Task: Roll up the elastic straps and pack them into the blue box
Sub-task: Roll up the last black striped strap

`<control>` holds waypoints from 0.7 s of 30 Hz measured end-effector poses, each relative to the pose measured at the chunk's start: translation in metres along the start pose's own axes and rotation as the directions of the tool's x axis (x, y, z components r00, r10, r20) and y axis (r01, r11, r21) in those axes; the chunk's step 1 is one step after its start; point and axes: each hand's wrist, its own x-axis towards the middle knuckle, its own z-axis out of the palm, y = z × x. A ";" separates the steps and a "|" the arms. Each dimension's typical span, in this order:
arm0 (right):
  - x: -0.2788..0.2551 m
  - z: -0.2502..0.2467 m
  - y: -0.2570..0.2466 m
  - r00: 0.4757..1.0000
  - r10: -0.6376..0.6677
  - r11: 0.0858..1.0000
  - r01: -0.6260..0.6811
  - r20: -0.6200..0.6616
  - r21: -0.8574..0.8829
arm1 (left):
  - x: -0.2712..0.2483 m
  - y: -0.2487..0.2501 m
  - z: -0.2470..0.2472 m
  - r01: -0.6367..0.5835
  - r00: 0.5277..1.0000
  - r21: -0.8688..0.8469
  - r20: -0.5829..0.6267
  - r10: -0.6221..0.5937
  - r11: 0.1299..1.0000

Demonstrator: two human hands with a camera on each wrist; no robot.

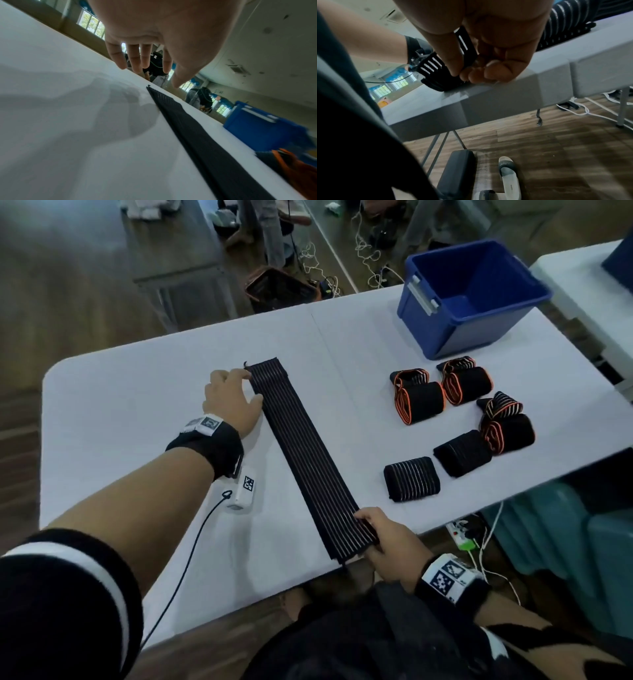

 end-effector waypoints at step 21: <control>0.016 -0.020 -0.002 0.961 -0.259 0.913 0.277 0.099 -0.298 | -0.251 0.020 0.049 0.046 0.941 -0.273 0.336 0.050 0.961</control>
